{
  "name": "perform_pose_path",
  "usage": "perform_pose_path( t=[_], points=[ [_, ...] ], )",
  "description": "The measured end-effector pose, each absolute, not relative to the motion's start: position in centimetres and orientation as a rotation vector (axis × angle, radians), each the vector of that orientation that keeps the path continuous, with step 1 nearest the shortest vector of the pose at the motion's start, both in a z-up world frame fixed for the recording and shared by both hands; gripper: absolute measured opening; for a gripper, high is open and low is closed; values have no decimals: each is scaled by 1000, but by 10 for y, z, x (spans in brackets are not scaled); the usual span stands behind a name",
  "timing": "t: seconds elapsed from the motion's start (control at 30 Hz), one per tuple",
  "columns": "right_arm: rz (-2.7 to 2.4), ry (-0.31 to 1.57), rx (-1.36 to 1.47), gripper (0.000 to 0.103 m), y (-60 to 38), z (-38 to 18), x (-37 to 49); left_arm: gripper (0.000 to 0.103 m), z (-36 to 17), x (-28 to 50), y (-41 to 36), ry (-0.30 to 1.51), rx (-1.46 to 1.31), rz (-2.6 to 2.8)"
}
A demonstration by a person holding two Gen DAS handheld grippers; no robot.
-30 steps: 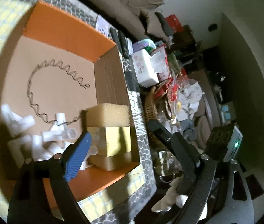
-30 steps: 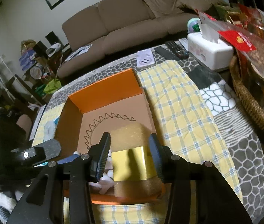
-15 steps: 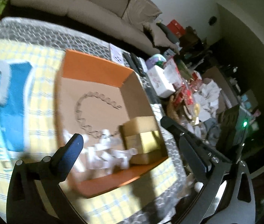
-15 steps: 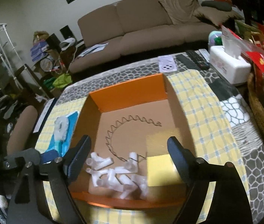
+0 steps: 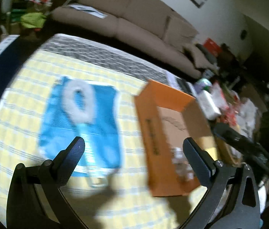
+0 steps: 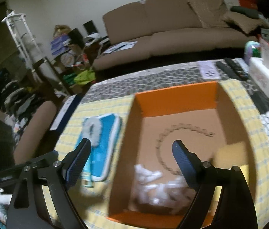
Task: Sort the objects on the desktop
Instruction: 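Move both open tools back toward the blue mesh bag, then grasp the teal handle of the bottle brush with the left tool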
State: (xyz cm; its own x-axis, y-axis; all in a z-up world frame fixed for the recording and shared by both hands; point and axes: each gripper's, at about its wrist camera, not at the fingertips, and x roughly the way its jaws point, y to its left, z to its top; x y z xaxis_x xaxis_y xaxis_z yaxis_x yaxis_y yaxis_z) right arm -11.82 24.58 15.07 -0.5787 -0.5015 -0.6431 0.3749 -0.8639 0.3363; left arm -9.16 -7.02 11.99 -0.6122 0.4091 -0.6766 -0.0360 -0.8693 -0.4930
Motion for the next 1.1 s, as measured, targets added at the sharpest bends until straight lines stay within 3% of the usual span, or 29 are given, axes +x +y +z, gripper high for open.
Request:
perform_pose_path(
  t=[0.33,0.77,0.97,1.1],
  points=[
    [-2317,-144,1054,89,167,140,-121,103,72,-103,-146,-787,-1348,2570],
    [-2202,106,1157,87,75,84,-115,103,43,-108,-198,-999,-1400,2490],
    [-2189,191,1218,77,52,50,-117,103,38,-114,-200,-1051,-1395,2447],
    [-2151,204,1270,56,45,29,-123,103,34,-117,-195,-1083,-1400,2395]
  ],
)
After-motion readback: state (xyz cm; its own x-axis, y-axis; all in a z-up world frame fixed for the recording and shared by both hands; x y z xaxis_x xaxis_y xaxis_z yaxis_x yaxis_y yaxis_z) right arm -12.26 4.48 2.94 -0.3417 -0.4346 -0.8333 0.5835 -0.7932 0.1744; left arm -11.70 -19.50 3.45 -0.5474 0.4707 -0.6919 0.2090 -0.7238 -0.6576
